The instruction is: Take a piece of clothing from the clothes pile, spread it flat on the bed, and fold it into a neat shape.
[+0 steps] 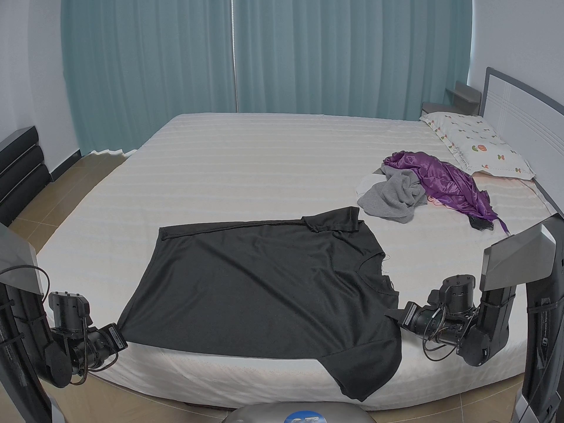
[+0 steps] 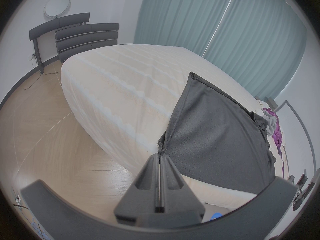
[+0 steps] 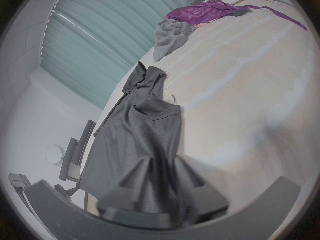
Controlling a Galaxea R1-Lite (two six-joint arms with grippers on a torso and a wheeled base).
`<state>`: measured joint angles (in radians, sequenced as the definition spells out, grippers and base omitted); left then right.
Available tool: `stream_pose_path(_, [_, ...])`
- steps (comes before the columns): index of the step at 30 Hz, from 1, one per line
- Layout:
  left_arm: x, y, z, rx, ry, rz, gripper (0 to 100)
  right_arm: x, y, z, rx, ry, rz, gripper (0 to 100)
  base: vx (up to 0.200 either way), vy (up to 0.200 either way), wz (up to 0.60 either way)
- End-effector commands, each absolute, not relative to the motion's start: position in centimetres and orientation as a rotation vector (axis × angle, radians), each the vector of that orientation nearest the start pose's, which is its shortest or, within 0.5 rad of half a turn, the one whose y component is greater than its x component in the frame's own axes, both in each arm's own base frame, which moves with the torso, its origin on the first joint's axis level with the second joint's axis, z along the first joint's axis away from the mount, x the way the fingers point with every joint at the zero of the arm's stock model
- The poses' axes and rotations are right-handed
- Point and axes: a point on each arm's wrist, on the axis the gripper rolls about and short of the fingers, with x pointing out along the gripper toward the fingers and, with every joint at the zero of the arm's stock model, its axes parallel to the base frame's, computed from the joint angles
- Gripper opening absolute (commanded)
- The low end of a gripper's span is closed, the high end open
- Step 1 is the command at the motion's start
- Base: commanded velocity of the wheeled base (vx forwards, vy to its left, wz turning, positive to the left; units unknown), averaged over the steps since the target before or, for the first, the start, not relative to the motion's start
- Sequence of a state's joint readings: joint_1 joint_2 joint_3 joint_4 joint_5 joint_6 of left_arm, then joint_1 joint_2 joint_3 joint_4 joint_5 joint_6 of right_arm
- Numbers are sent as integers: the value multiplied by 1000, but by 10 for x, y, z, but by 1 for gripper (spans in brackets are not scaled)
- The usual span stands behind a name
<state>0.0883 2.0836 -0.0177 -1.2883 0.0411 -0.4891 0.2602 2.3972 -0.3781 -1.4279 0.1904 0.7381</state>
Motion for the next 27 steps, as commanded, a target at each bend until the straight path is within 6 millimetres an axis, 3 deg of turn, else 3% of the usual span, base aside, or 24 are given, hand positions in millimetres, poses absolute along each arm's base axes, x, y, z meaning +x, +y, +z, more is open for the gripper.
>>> stream_pose_path(1, [199,18,0,-479,745,311,0,286,73,-45,702,730,165,0,0,0,0])
stream_pose_path(11, [198,18,-1,-475,756,314,0,258,67,-18,726,739,161,0,0,0,0])
stream_pose_path(20, [196,19,-2,-446,775,312,0,238,72,-23,704,814,166,0,0,0,0])
stream_pose_path(21, [196,19,-2,-444,780,312,0,238,72,-24,703,819,165,100,0,0,0])
stream_pose_path(27, [196,19,-3,-444,783,311,0,245,72,-27,714,799,174,100,0,0,0])
